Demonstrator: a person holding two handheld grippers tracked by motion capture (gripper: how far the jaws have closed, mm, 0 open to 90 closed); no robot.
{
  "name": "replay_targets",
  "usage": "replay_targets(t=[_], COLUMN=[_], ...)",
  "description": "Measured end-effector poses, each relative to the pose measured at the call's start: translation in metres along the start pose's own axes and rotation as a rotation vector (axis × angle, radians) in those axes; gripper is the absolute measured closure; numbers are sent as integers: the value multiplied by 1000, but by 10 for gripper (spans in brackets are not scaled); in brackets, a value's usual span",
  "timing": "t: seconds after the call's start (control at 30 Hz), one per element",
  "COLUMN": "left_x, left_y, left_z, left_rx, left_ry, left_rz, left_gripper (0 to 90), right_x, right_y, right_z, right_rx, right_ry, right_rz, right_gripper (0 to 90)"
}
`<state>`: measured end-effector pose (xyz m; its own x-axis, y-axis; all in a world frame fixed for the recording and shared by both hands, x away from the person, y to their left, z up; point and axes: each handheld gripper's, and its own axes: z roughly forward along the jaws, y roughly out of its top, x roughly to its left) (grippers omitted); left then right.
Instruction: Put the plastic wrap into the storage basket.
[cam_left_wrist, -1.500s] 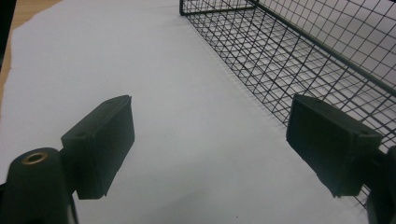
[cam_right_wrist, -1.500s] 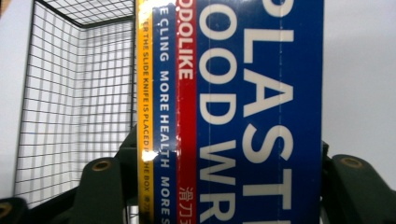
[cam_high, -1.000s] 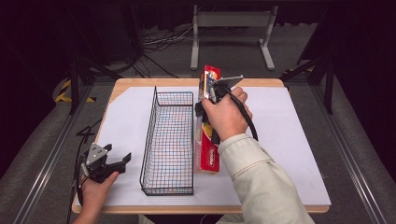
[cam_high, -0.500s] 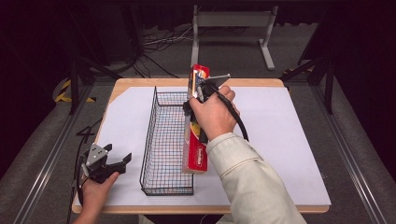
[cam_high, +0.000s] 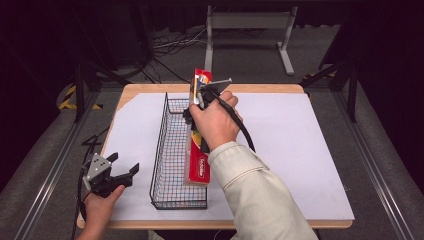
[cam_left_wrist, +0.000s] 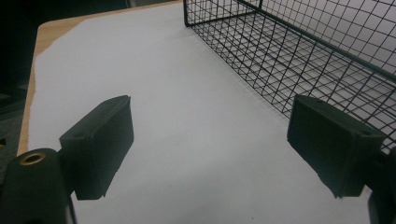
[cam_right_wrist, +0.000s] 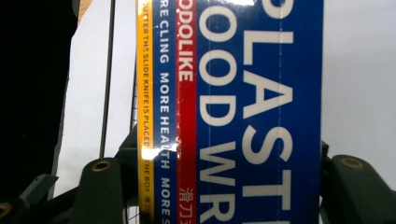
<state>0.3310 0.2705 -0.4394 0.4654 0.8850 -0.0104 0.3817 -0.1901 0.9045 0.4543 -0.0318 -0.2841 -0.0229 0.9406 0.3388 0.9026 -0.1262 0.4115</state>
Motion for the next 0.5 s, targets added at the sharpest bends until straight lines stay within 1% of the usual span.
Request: replay_targets(t=[0.13, 0.2, 0.3, 0.5], left_x=[1, 1, 2, 3], left_y=[0, -1, -1, -1], left_z=[-1, -1, -2, -4], left_rx=[-3, -1, 0, -2], left_ry=[3, 6, 10, 15], left_rz=[-6, -6, -6, -8], left_gripper=[154, 154, 154, 154], right_x=[6, 8, 13, 18], right_y=[-1, -2, -4, -7], right_z=[5, 7, 13, 25], right_rx=[1, 6, 13, 25], right_ry=[-2, 10, 16, 1], right_rz=[-8, -4, -2, -11], right_gripper=[397, 398, 397, 397])
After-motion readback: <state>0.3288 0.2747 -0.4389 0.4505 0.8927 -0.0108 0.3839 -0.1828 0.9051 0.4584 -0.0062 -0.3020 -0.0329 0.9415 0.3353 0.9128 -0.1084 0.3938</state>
